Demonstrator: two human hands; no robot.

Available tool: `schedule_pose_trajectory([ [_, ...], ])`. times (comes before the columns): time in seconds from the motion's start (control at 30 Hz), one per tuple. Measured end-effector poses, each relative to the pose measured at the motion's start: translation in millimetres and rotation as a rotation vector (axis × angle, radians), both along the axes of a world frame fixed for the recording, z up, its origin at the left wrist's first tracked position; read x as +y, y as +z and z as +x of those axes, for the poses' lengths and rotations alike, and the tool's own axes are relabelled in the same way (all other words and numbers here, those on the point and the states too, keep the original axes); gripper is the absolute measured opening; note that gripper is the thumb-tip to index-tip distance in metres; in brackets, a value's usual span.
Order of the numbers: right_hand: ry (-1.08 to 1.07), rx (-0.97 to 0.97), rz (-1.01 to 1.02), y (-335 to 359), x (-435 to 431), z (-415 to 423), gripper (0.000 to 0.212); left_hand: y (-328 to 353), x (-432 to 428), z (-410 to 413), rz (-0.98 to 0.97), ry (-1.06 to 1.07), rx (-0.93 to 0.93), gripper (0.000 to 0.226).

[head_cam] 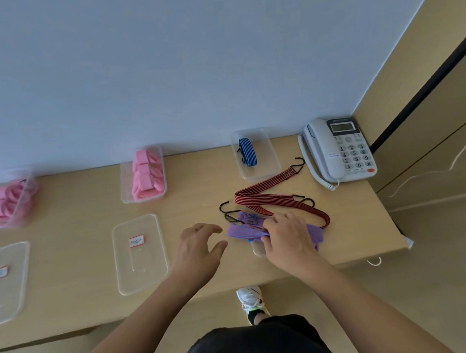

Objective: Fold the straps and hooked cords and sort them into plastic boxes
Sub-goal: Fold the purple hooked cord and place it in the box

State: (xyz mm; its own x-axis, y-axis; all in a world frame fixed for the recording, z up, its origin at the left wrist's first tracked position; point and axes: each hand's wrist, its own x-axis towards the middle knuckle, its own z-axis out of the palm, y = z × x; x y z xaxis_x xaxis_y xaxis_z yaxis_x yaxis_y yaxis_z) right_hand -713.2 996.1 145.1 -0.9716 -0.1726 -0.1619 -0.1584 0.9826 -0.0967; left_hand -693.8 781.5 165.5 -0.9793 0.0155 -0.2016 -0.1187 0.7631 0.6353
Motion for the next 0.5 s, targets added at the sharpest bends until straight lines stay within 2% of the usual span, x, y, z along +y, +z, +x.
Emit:
schedule_pose_trajectory([
  [0.23, -0.018, -0.044, 0.123, -1.3, 2.3, 2.5, 0.042, 4.7, -8.0, 13.1, -0.019, -0.034, 0.017, 0.03],
  [0.5, -0.007, -0.116, 0.025, -11.2, 0.9, 0.4, 0.05, -4.8, -5.9, 11.2, -0.028, -0.055, -0.055, 0.03],
])
